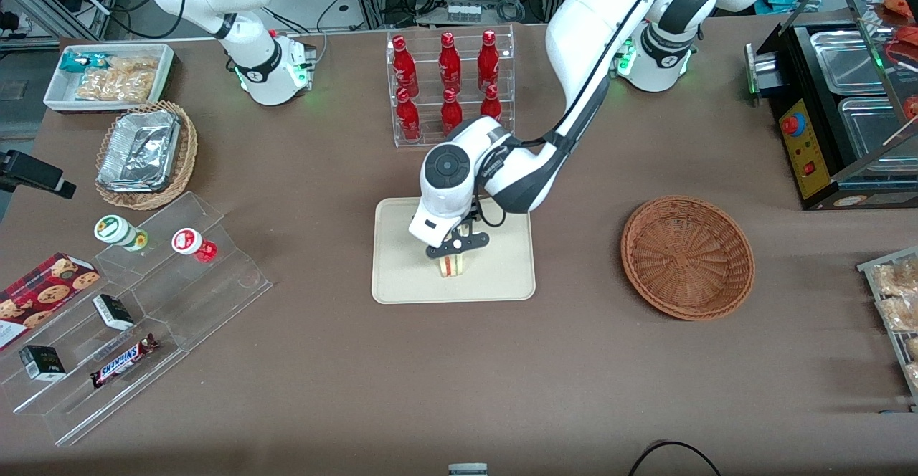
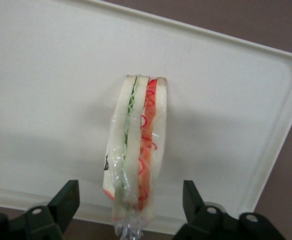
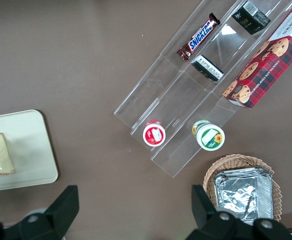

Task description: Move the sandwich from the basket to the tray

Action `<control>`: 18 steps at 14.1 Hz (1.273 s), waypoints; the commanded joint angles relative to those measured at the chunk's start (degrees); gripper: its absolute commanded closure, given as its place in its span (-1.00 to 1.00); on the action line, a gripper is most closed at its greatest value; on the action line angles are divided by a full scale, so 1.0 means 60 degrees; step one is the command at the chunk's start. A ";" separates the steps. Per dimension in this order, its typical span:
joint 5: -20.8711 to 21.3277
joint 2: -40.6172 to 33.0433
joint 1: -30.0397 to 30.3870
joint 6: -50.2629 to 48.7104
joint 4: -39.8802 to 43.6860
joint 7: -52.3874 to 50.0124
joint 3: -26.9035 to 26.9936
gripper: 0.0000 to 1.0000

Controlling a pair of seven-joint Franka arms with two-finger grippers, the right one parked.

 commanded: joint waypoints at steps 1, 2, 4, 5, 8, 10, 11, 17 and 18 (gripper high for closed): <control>0.0358 -0.0884 0.0021 -0.0936 -0.0166 -0.0068 0.0100 -1.00; 0.0766 -0.1089 0.0021 -0.1347 -0.0195 -0.0053 0.0100 -1.00; 0.0990 -0.1499 0.0298 -0.2166 -0.0253 -0.0533 0.0159 -1.00; 0.0975 -0.1719 0.0503 -0.2824 -0.0311 -0.0521 0.0173 -1.00; 0.0713 -0.2741 0.1528 -0.3182 -0.1536 0.1099 0.0100 -1.00; 0.0477 -0.3548 0.2244 -0.3065 -0.2534 0.2081 0.0115 -1.00; 0.0433 -0.3958 0.2581 -0.3065 -0.3017 0.2652 0.0115 -1.00; 0.0169 -0.6199 0.4516 -0.3343 -0.5054 0.5993 0.0130 -1.00; 0.0169 -0.6580 0.4881 -0.3372 -0.5348 0.6461 0.0130 -1.00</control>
